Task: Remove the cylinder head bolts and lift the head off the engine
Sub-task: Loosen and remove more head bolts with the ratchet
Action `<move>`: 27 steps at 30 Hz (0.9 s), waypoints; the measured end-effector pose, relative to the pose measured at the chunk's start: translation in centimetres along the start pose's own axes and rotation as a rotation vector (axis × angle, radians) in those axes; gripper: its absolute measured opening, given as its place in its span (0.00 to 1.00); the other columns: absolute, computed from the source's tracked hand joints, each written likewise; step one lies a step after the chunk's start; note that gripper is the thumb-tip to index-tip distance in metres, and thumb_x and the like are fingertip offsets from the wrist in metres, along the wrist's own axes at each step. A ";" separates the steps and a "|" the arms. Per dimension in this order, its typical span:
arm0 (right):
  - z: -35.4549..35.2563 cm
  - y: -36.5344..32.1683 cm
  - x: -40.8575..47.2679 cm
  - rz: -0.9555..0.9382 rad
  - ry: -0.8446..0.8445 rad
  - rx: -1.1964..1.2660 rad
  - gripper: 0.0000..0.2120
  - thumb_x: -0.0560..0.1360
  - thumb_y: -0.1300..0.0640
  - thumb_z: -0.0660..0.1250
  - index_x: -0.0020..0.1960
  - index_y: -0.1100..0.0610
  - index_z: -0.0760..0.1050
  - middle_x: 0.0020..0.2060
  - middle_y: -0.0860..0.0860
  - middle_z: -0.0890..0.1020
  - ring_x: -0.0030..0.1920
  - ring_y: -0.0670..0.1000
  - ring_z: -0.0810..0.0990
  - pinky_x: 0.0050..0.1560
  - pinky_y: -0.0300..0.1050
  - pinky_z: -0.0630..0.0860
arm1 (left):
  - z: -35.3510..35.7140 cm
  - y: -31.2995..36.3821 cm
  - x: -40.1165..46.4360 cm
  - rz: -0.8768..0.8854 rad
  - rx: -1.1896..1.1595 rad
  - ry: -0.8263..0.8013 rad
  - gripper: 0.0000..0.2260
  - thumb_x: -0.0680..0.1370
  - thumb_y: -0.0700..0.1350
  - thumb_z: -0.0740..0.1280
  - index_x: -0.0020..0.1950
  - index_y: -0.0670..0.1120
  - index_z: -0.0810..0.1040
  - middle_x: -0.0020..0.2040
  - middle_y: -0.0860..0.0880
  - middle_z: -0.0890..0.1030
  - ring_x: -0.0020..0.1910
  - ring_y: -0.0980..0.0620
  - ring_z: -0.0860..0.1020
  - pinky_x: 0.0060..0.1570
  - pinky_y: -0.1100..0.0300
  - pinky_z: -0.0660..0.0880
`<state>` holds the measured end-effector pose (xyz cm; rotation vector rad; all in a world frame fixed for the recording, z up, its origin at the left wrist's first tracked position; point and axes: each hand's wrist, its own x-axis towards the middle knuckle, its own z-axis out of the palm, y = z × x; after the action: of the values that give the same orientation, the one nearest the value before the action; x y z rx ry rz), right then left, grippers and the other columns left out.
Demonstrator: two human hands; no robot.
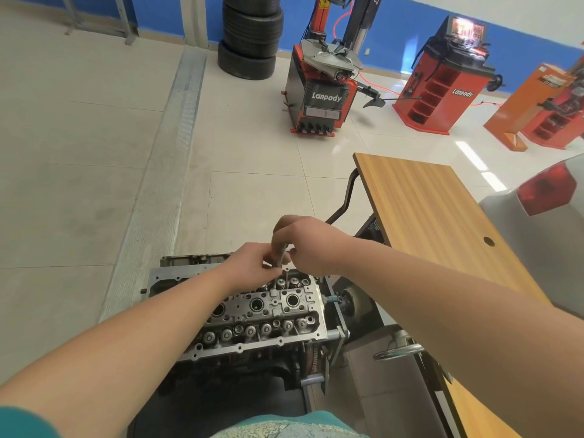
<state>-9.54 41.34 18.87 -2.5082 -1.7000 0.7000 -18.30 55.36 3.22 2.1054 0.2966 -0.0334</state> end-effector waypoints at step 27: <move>0.6 -0.5 0.5 0.196 0.086 -0.227 0.06 0.83 0.52 0.63 0.52 0.54 0.77 0.45 0.51 0.79 0.47 0.57 0.81 0.41 0.49 0.77 | 0.1 1.1 -0.2 -0.011 -0.009 0.068 0.11 0.72 0.48 0.82 0.46 0.60 0.82 0.44 0.60 0.84 0.46 0.62 0.82 0.47 0.64 0.78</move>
<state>-10.08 41.80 18.27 -2.8414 -1.6031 0.4216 -18.21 54.67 4.06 2.0994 0.3480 0.0327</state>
